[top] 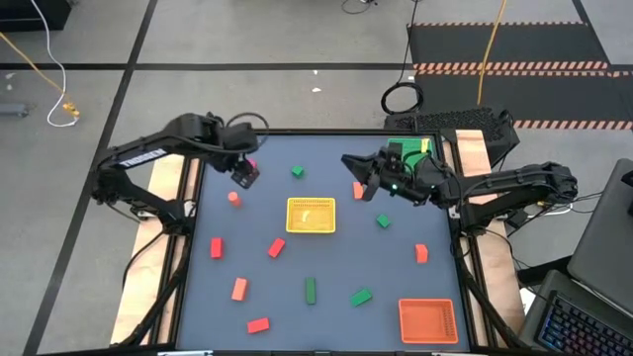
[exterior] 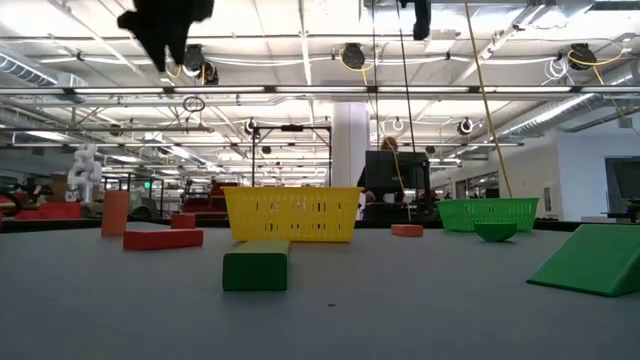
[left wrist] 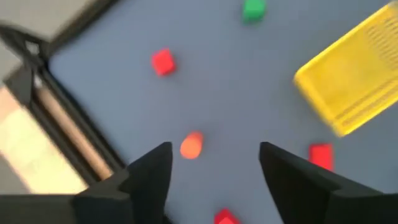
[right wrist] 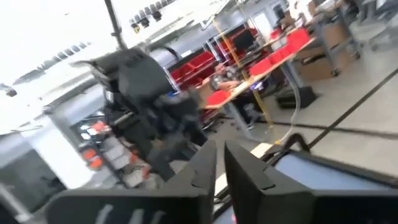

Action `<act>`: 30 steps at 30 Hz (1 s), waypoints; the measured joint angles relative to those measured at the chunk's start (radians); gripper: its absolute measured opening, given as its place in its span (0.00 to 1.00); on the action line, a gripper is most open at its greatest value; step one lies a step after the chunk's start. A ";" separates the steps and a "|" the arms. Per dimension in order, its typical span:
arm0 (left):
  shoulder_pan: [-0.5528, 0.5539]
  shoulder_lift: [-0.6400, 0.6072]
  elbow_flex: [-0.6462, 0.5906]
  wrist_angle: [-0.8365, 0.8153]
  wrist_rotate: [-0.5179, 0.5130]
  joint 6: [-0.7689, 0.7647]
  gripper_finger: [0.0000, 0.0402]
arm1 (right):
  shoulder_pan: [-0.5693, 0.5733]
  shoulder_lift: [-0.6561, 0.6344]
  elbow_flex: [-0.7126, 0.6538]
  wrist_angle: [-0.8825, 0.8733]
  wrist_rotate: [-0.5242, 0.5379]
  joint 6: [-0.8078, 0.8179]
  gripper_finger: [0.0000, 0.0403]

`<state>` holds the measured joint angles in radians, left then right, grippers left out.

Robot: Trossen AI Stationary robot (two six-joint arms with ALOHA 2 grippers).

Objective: Sort & place blocks by color
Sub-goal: Put the orange block into the yellow basket

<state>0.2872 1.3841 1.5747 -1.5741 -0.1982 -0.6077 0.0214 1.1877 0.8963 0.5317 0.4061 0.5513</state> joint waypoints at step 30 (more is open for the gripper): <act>0.024 0.010 -0.527 0.265 0.159 -0.425 0.65 | -0.179 0.011 0.656 -0.683 -0.402 -0.351 0.57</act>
<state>0.3111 1.3937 1.0475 -1.3095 -0.0391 -1.0324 -0.1577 1.1992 1.5520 -0.1513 0.0045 0.2003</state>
